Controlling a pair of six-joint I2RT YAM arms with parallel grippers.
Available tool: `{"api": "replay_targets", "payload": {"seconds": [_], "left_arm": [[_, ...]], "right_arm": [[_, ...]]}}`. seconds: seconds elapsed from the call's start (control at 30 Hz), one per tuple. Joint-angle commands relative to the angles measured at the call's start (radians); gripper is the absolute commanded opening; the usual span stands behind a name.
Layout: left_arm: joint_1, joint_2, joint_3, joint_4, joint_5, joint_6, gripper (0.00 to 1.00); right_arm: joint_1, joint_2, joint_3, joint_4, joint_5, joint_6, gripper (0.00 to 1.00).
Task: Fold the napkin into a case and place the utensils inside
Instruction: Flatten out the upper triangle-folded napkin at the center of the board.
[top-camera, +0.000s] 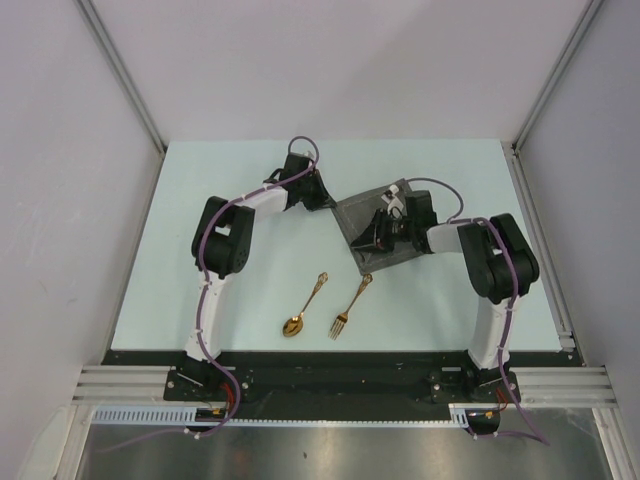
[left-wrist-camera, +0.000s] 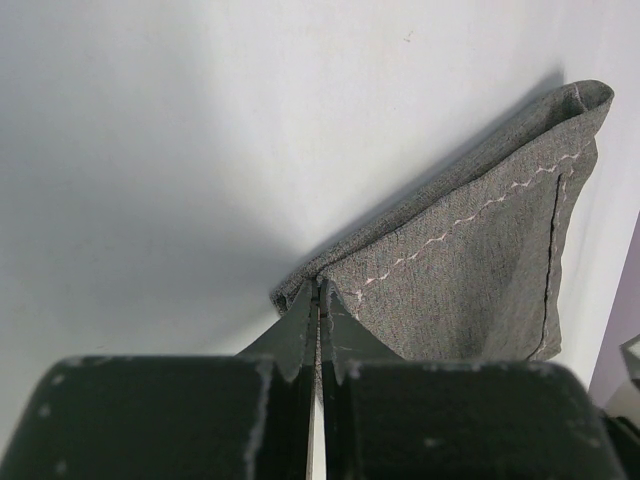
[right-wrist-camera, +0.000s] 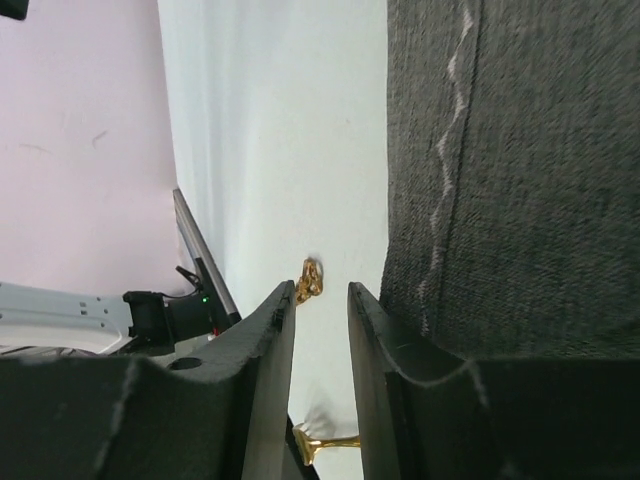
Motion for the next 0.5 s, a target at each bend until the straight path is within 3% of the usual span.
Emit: {"api": "replay_targets", "payload": {"seconds": [0.0,0.13,0.33,0.47], "left_arm": [[0.014,-0.020,0.024,0.009,-0.024,-0.010,0.00],[0.014,-0.014,0.024,0.009,-0.026,-0.009,0.00],[0.016,-0.005,0.037,0.009,-0.024,-0.014,0.00],[0.019,-0.006,0.039,0.011,-0.026,-0.011,0.00]], "right_arm": [[0.030,-0.006,-0.052,0.129,-0.030,0.042,0.32],[0.035,0.023,-0.113,0.239,-0.038,0.098,0.32],[0.035,0.046,-0.096,0.233,-0.050,0.092,0.31],[0.033,-0.043,-0.093,0.166,-0.040,0.066,0.31]]}}
